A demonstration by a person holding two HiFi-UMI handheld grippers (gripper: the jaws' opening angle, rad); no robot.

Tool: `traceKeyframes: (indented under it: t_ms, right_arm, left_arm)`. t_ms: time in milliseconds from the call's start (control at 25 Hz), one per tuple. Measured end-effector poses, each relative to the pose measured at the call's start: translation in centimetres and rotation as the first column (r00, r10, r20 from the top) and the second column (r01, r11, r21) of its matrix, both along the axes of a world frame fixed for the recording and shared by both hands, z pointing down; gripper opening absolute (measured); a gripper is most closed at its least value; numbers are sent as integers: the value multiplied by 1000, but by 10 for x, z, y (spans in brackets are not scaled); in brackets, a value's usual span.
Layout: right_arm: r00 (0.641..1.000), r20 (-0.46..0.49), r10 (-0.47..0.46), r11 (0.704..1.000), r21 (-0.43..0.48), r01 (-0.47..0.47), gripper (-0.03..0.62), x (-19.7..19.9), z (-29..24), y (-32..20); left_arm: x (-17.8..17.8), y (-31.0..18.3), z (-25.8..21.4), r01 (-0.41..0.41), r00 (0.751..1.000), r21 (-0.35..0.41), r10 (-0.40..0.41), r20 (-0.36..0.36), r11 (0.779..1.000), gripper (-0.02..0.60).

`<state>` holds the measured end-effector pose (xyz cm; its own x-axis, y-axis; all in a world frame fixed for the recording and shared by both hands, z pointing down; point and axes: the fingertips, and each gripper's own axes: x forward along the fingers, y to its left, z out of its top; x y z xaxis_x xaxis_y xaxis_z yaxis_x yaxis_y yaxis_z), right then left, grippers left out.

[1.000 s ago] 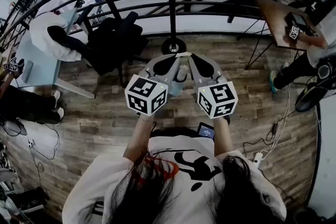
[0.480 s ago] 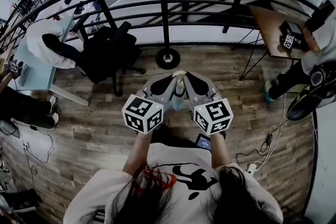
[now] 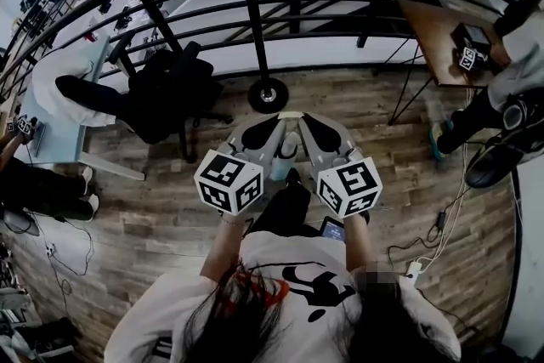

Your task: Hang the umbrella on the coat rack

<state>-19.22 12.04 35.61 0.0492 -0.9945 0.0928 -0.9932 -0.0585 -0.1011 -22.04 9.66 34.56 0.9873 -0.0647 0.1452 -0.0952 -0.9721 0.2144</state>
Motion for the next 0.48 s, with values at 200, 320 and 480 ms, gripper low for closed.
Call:
traceKeyframes:
  t_ms: [200, 320, 480]
  right_arm:
    - [1000, -16, 11, 1000, -2, -11, 26, 47, 3, -22]
    - [1000, -14, 11, 1000, -9, -11, 26, 80, 3, -42]
    - [1000, -23, 15, 1000, -27, -16, 26, 125, 1, -72]
  left_arm:
    - [50, -25, 4, 0, 999, -25, -1, -35, 1000, 0]
    - [83, -40, 5, -8, 999, -40, 7, -39, 999, 0]
    - [126, -64, 5, -33, 999, -42, 32, -37, 999, 0]
